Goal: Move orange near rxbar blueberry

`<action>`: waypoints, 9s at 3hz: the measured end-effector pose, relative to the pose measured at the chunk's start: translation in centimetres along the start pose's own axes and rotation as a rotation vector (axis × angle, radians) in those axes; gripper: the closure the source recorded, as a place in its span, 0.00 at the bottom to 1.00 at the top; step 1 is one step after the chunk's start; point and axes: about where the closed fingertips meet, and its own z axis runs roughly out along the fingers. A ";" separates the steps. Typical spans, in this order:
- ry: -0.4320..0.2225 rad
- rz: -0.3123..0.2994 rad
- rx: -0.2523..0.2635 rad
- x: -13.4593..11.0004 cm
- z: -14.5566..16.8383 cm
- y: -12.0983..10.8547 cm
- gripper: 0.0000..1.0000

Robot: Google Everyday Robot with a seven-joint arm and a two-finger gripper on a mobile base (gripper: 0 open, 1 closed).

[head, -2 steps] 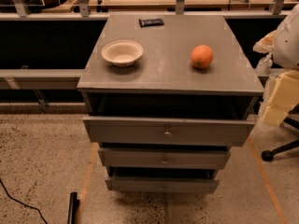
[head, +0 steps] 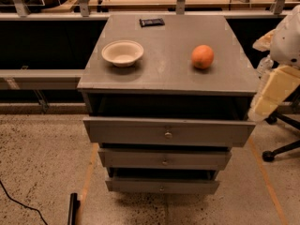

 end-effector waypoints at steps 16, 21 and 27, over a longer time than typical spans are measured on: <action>-0.870 0.404 0.212 -15.4 19.8 -28.2 1.00; -0.823 0.557 0.301 -26.0 25.5 -37.5 1.00; -0.812 0.664 0.413 -28.1 28.6 -40.9 0.63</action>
Offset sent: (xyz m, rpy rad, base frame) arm 0.1950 -0.0393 -0.0455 0.5352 -0.2495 -0.0480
